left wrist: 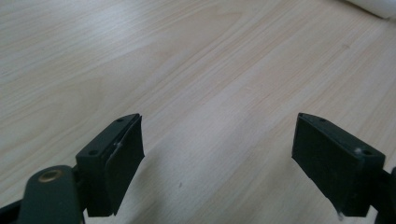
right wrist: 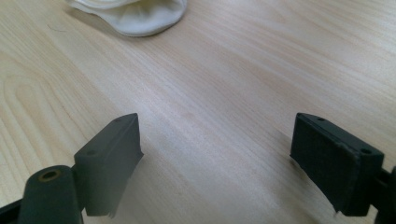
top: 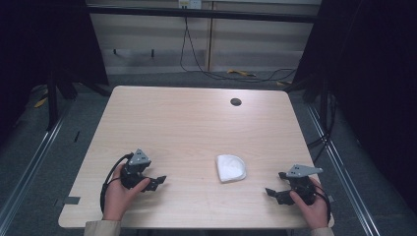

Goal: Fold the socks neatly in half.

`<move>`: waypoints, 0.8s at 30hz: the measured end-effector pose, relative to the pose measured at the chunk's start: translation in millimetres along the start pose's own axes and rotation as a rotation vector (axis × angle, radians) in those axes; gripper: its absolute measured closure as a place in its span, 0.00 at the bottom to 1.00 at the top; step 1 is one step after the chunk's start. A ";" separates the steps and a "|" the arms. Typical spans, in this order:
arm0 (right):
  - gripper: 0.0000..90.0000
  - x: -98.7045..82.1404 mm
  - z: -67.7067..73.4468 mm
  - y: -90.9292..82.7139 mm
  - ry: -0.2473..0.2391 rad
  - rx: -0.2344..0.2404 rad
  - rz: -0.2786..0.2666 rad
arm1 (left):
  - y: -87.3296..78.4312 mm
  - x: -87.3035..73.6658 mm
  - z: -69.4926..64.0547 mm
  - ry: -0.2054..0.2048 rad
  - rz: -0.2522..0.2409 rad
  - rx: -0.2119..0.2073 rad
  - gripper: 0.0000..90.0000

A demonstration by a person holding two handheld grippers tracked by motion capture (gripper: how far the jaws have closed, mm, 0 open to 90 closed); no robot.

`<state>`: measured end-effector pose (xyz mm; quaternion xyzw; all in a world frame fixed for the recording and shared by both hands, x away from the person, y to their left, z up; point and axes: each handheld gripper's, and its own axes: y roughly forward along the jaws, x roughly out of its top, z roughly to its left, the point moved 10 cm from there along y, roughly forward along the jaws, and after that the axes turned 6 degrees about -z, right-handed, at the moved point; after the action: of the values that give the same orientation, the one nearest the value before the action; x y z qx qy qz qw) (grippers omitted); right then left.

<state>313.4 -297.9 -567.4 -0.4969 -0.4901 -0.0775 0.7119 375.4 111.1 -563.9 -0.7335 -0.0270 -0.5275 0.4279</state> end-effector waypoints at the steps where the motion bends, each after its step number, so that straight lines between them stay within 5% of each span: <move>1: 0.17 -0.3 -0.2 0.1 0.000 0.000 0.001 | -1.4 -0.5 1.4 0.002 -0.001 0.003 0.18; 24: 0.16 -1.9 -1.6 1.8 -0.015 -0.017 -0.008 | -20.6 -19.8 22.6 -0.023 -0.003 0.021 0.18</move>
<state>314.4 -299.0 -570.1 -0.5016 -0.4968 -0.0805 0.7036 373.5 147.2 -569.0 -0.7350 -0.0386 -0.5192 0.4344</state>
